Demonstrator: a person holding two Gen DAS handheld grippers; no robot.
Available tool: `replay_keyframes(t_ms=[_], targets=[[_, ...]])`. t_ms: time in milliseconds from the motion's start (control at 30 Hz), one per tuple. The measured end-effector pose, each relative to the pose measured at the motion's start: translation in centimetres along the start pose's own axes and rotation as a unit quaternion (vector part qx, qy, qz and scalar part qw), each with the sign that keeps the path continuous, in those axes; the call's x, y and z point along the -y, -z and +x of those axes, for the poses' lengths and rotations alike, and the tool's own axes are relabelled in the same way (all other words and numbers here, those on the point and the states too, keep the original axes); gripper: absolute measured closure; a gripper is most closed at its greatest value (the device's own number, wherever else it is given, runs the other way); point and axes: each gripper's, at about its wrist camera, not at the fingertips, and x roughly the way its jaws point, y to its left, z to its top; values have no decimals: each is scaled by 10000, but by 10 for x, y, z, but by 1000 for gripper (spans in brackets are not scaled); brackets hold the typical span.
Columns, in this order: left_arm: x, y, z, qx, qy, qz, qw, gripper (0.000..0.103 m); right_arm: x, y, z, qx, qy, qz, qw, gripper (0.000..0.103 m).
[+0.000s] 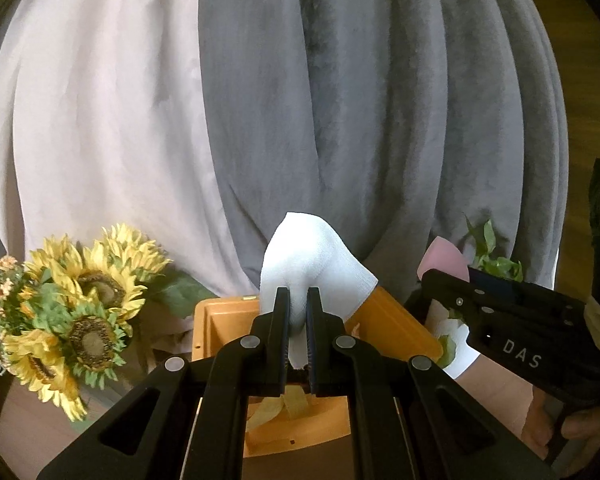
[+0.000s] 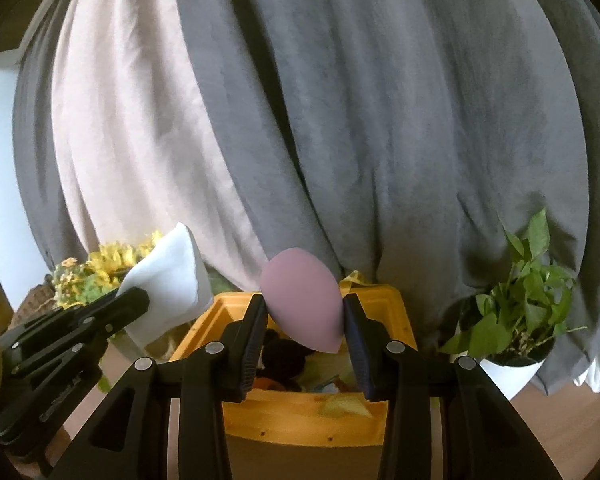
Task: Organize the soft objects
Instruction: 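Lift and carry the white cloth and pink sponge in both grippers over the crate, then open both grippers to drop the cloth and sponge into the crate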
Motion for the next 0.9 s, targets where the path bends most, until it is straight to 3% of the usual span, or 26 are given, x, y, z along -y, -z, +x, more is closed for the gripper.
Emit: replay_keyframes(t_ms=[433, 900], targets=[[-6, -6, 55, -491, -4, -69, 9988, 94, 17, -11, 56, -438, 188, 26, 9989, 63], [-7, 19, 114, -1367, 61, 49, 9906, 94, 27, 12, 117, -1420, 402, -143, 9889, 63]])
